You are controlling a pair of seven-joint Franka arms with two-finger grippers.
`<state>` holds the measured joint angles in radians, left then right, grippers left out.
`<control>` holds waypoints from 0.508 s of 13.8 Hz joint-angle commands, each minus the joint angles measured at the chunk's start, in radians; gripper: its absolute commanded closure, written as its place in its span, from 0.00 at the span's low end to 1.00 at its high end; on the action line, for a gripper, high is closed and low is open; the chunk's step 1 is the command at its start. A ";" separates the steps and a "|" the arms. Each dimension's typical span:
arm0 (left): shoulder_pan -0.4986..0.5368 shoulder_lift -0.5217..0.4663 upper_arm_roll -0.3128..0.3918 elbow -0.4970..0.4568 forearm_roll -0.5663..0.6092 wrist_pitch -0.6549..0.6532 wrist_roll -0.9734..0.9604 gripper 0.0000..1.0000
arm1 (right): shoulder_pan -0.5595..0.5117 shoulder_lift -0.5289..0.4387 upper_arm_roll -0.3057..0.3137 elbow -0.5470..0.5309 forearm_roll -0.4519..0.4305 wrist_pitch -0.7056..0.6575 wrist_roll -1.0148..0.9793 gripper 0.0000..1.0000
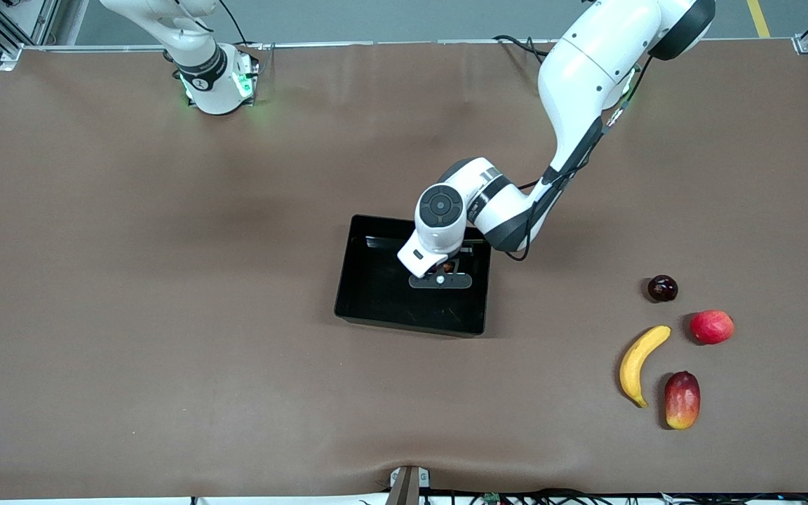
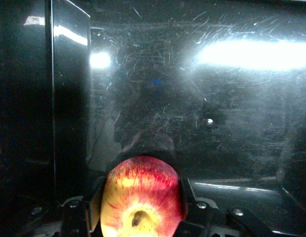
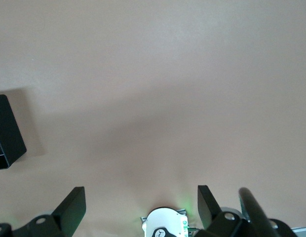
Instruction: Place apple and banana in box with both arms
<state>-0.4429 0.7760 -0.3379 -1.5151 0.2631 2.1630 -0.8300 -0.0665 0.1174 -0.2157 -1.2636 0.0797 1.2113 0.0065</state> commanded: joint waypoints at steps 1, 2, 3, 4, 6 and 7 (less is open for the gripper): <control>-0.002 -0.012 0.010 -0.014 0.028 -0.008 -0.038 0.00 | 0.030 -0.067 -0.007 -0.079 0.006 0.025 0.007 0.00; -0.005 -0.015 0.010 -0.011 0.027 -0.008 -0.047 0.00 | 0.033 -0.088 -0.004 -0.112 0.006 0.048 0.007 0.00; -0.003 -0.023 0.010 -0.011 0.027 -0.011 -0.066 0.00 | 0.039 -0.129 0.010 -0.172 0.006 0.088 0.009 0.00; 0.001 -0.036 0.010 -0.008 0.028 -0.015 -0.080 0.00 | 0.043 -0.168 0.050 -0.233 -0.009 0.134 0.016 0.00; 0.016 -0.087 0.011 0.007 0.028 -0.070 -0.067 0.00 | 0.040 -0.193 0.097 -0.258 -0.063 0.151 0.017 0.00; 0.042 -0.128 0.013 0.009 0.028 -0.089 -0.055 0.00 | 0.037 -0.193 0.117 -0.258 -0.077 0.148 0.017 0.00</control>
<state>-0.4314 0.7412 -0.3289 -1.4933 0.2667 2.1301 -0.8813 -0.0309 -0.0176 -0.1350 -1.4566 0.0417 1.3362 0.0108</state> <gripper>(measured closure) 0.000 0.000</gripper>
